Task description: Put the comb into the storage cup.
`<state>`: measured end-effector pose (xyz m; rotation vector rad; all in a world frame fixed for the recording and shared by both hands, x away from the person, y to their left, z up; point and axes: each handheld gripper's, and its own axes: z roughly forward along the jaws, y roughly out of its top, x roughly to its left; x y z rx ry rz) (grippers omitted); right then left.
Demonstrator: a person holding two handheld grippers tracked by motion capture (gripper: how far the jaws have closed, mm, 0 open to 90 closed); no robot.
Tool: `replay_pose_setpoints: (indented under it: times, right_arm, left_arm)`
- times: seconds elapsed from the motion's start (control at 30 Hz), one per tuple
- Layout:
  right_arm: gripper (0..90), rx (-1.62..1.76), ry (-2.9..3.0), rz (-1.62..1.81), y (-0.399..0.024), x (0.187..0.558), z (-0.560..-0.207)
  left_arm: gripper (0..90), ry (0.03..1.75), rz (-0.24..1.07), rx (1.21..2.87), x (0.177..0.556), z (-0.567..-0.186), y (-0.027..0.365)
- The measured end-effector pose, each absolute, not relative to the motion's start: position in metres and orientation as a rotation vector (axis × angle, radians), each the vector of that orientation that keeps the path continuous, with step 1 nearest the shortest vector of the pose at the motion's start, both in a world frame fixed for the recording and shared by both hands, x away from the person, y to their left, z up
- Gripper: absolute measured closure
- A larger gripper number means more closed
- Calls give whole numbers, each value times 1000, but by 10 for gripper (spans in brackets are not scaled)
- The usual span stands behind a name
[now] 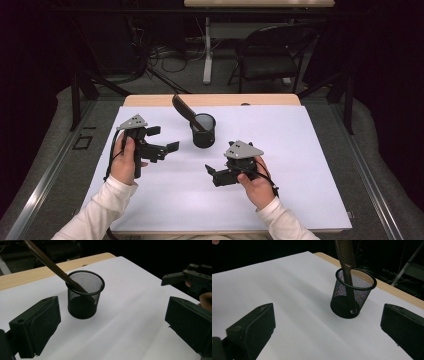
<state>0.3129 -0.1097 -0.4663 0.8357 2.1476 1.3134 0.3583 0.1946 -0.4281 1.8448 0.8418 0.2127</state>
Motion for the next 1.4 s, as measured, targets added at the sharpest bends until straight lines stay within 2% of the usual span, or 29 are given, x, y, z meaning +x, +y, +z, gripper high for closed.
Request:
replay_pose_setpoints:
  times: [0.67,1.4]
  right_arm:
    - [0,843,2147,1286,-133,304,-453]
    - [0,982,2068,1218,-186,289,-469]
  left_arm:
    - [3,799,234,1876,324,-436,216]
    - [3,889,299,1798,298,-471,252]
